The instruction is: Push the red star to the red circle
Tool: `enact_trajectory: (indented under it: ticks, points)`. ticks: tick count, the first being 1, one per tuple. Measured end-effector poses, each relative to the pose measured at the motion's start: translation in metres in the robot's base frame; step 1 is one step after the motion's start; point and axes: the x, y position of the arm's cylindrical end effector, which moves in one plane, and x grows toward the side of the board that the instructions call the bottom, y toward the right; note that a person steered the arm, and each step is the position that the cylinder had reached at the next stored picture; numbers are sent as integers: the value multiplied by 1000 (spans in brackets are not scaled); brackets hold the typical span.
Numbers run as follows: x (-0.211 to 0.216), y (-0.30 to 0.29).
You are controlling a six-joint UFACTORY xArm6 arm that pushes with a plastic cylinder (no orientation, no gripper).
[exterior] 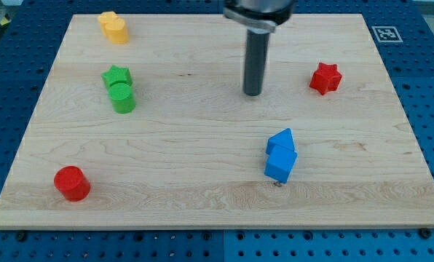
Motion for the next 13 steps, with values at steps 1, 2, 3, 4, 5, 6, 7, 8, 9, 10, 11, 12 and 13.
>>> enact_trajectory:
  ticks: [1,2,3,4,5,6,7,8,9,10,11,12,13]
  points:
    - [6,50]
    - [17,80]
    - [36,121]
    - [40,126]
    - [33,146]
    - [21,168]
    - [-21,168]
    - [-21,146]
    - [-4,135]
    - [-2,120]
    - [-18,98]
    - [-29,95]
    - [-25,83]
